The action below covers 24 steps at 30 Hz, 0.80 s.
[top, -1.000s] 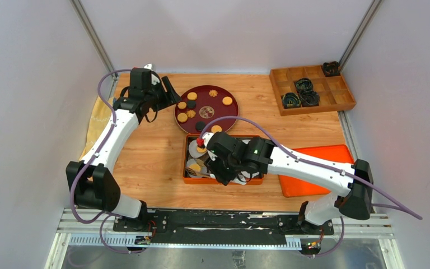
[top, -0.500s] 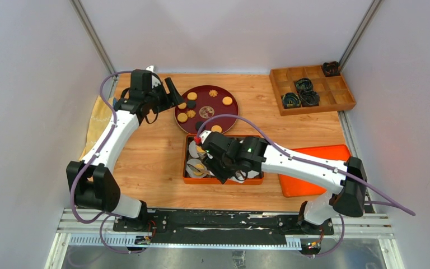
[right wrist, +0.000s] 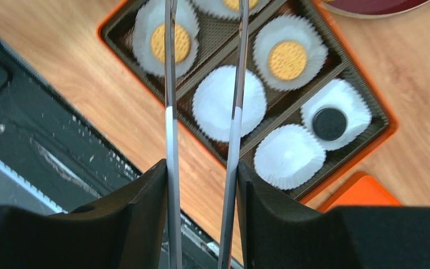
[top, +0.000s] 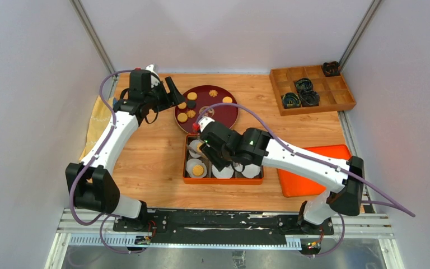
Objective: Pack the cookies
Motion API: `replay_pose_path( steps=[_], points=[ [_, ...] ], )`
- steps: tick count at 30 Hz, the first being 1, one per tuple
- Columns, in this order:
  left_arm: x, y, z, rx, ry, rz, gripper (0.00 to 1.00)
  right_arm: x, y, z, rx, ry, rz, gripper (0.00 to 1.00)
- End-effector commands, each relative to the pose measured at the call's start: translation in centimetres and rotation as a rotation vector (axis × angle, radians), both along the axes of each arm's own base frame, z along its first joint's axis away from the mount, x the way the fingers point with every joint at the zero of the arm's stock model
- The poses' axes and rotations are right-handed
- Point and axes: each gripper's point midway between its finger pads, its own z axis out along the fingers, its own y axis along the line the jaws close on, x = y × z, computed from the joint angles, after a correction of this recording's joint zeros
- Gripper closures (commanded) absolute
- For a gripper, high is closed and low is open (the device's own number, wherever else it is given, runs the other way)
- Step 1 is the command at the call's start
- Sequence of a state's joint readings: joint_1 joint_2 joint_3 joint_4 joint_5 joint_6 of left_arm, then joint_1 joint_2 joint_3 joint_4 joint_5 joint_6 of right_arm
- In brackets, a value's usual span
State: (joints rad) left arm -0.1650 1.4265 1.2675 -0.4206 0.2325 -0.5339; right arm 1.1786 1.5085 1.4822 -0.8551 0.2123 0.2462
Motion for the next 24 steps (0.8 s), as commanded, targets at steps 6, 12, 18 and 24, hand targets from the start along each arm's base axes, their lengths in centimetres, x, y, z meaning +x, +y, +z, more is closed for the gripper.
replay_pose_path(
  steps=[6,12,18,24],
  points=[
    [0.2,0.4,1.6,0.004,-0.044,0.014,0.22,9.5,0.6,1.6,0.025,-0.126,-0.149,0.53],
    [0.5,0.7,1.3,0.019,-0.032,0.025,0.22,14.5,1.9,-1.7,-0.007,-0.092,-0.168,0.55],
    [0.6,1.0,0.8,0.034,-0.025,0.036,0.22,16.0,3.3,-4.4,-0.012,-0.031,-0.149,0.57],
    [0.8,1.0,0.1,0.037,-0.009,0.036,0.22,16.3,4.0,-5.2,-0.015,-0.017,-0.134,0.56]
  ],
)
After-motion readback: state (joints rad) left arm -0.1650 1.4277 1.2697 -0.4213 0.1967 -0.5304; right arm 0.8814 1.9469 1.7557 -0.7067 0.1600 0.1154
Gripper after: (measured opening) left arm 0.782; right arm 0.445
